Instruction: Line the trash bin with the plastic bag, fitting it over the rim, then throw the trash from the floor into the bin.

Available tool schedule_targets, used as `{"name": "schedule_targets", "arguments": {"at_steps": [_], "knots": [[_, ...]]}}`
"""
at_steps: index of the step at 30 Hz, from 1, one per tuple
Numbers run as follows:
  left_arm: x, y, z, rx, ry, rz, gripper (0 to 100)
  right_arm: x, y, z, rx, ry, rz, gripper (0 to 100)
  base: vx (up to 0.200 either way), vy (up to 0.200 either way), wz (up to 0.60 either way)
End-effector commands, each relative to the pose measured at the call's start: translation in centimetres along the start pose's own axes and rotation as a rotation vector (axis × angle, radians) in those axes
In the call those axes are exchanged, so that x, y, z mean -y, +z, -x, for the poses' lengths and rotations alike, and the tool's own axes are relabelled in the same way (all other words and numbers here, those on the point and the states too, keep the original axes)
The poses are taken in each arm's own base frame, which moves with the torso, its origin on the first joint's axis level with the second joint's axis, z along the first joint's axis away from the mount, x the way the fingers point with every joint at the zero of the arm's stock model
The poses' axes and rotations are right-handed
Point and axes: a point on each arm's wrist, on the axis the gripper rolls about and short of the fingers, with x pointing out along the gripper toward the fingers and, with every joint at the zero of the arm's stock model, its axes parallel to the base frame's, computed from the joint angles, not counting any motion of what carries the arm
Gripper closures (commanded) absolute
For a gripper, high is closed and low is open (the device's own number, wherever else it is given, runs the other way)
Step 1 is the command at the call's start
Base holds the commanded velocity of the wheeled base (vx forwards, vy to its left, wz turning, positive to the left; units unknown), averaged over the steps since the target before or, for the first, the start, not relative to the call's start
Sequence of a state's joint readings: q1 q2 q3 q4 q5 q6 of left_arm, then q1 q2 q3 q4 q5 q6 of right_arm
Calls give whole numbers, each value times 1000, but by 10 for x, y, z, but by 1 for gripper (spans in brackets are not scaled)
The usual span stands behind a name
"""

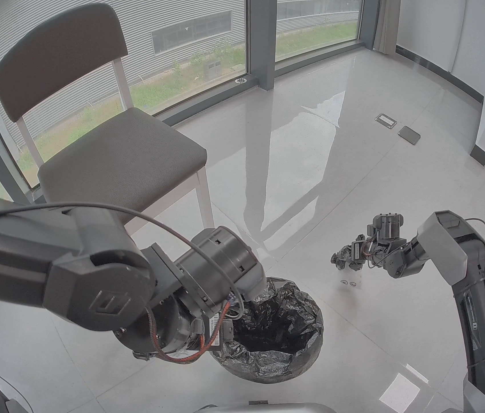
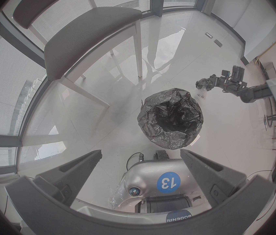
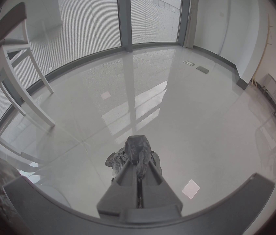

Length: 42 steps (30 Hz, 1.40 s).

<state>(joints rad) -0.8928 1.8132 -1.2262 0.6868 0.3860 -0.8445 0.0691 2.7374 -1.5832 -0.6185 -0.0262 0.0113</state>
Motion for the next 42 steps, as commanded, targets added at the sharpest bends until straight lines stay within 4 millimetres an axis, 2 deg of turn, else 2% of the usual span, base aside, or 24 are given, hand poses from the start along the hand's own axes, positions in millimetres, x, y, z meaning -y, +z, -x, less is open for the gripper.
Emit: {"name": "schedule_targets", "arguments": {"at_steps": [1,4,6,7,8,10,11,14,15,16,20,22,23,25,29,36,42], "knots": [[-1,0,1,2,0,-3,0,-20,61,62,99,34,30,100,0,0,0],[-1,1,2,5,-4,-5,0,-24,75,83,132,42,62,100,0,0,0],[-1,2,3,8,-7,-1,0,-30,84,105,170,57,110,100,0,0,0],[-1,2,3,8,-7,-1,0,-30,85,106,173,58,112,100,0,0,0],[-2,2,4,10,-6,-1,0,-35,90,121,204,74,141,100,0,0,0],[-3,2,5,12,-8,2,0,-43,97,139,235,94,161,100,0,0,0],[-4,2,6,13,-9,4,0,-44,97,142,238,97,163,100,0,0,0],[-7,4,9,20,-14,12,0,-57,109,174,280,134,193,100,0,0,0],[-7,4,9,20,-14,12,0,-57,109,174,280,134,193,100,0,0,0],[-10,5,10,23,-13,17,0,-65,117,194,310,168,213,100,0,0,0],[-16,8,14,31,-14,30,0,-80,123,228,349,227,253,100,0,0,0],[-19,11,15,37,-12,43,0,-90,121,243,353,265,282,100,0,0,0],[-20,11,16,38,-13,45,0,-90,121,245,355,268,284,100,0,0,0],[-24,14,16,44,-9,62,0,-103,114,266,341,347,316,100,0,0,0],[-29,18,18,51,-7,83,0,-123,102,290,313,445,355,100,0,0,0],[-33,19,21,60,-12,93,0,-149,73,310,254,552,414,100,0,0,0],[-37,21,25,71,-17,105,0,-159,41,320,170,611,471,100,0,0,0]]}}
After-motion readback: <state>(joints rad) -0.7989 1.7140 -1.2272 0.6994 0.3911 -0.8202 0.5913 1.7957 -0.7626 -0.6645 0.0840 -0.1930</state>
